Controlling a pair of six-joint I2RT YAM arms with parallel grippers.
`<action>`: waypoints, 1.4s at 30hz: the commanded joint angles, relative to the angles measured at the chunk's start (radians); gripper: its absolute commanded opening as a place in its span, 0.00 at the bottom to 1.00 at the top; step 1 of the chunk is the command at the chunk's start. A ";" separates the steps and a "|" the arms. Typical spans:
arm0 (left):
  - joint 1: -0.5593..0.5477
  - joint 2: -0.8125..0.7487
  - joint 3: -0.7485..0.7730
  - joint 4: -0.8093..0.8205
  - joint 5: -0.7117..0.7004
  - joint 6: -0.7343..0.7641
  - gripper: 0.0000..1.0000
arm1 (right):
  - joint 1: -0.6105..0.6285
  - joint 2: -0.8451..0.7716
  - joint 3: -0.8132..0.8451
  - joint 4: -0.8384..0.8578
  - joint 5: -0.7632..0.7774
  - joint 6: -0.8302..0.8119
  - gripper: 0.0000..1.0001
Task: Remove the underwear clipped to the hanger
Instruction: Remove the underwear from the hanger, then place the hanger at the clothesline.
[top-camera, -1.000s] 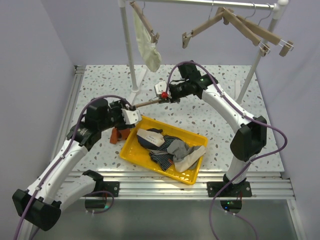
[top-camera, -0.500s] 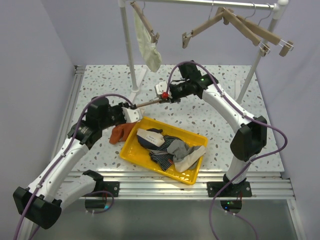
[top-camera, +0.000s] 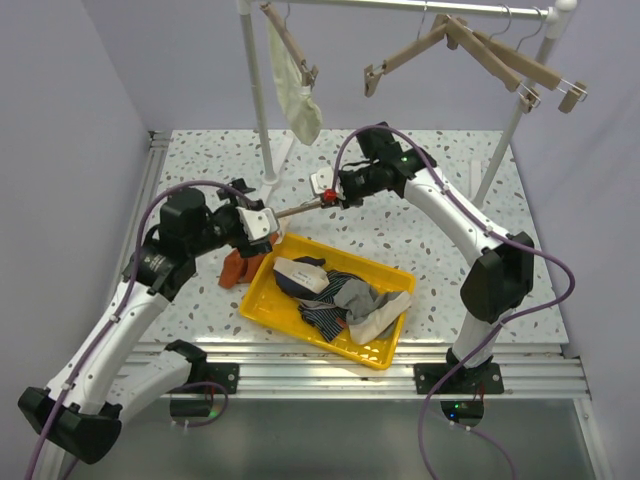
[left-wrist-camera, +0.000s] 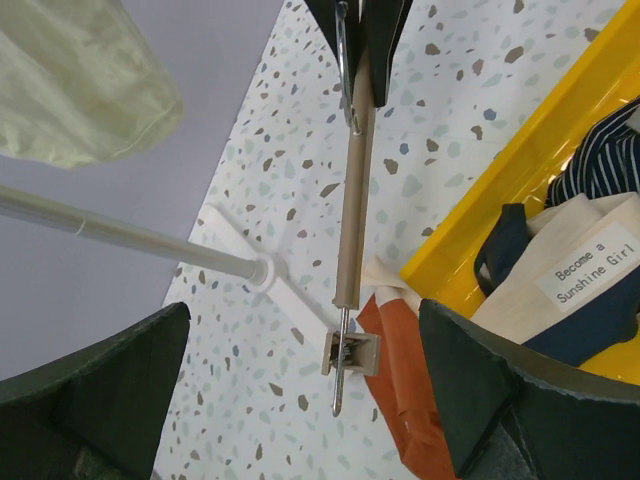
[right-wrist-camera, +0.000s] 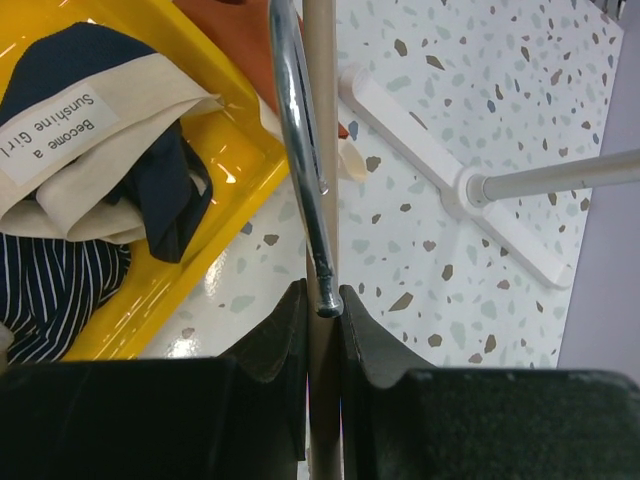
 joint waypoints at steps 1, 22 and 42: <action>0.000 0.047 0.035 -0.010 0.117 -0.053 0.99 | 0.003 -0.026 0.051 -0.047 -0.009 -0.046 0.00; -0.095 0.268 0.075 -0.021 0.035 -0.069 0.46 | 0.033 -0.031 0.043 -0.089 -0.032 -0.027 0.00; -0.104 0.196 -0.020 0.002 -0.032 -0.133 0.00 | 0.029 -0.062 -0.004 0.011 -0.058 0.143 0.45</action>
